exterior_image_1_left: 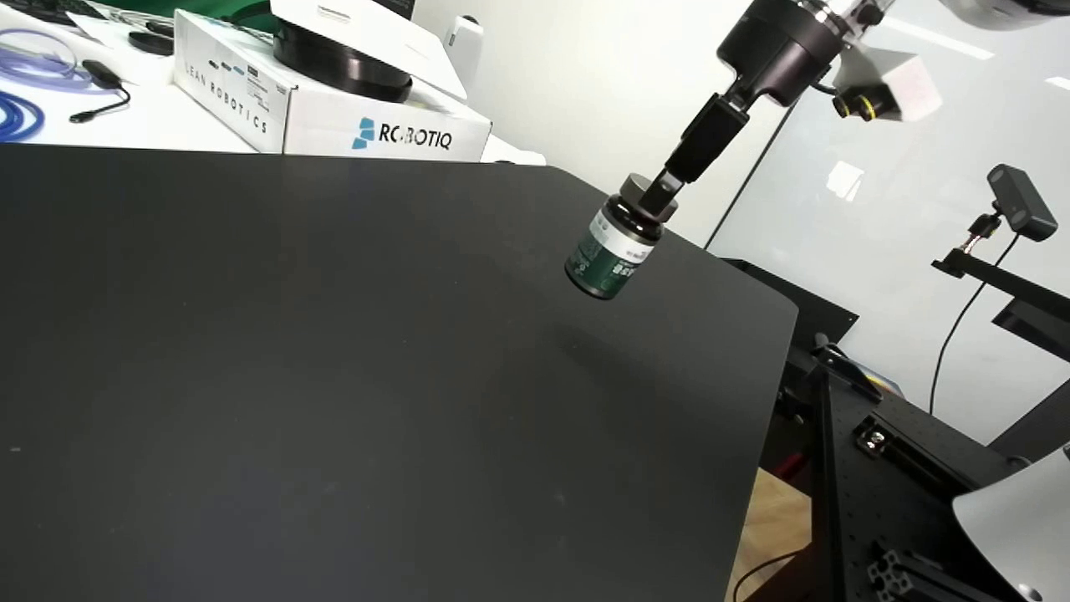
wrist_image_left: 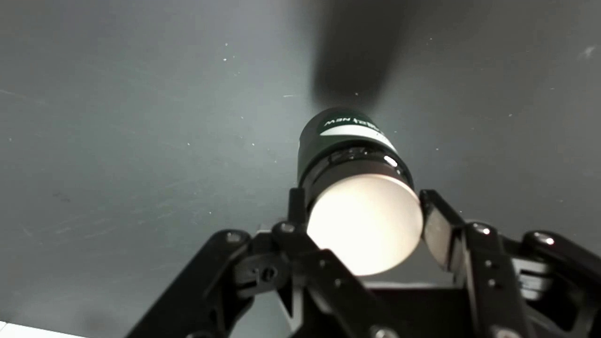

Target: Move the bottle to the left, move the bottle to the back right side of the table then move the bottle to the left

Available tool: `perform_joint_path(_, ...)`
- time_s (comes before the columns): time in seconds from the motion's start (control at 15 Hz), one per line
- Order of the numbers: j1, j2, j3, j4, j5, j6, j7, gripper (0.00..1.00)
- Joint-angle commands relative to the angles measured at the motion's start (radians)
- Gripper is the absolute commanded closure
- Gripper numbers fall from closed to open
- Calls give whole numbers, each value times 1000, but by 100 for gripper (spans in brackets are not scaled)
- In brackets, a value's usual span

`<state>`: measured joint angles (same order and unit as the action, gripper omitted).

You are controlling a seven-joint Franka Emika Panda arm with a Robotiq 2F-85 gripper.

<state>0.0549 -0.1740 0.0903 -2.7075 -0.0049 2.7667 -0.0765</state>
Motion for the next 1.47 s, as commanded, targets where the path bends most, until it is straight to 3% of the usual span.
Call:
perform_joint_path(0.0, 42, 19, 39, 63, -22, -66, 42, 64)
perform_joint_path(0.4, 124, 108, 114, 161, -27, -164, 41, 64)
perform_joint_path(0.67, 164, 176, 145, 196, -22, -166, 18, 64)
perform_joint_path(1.4, 175, 304, 176, 231, 85, -136, -124, 64)
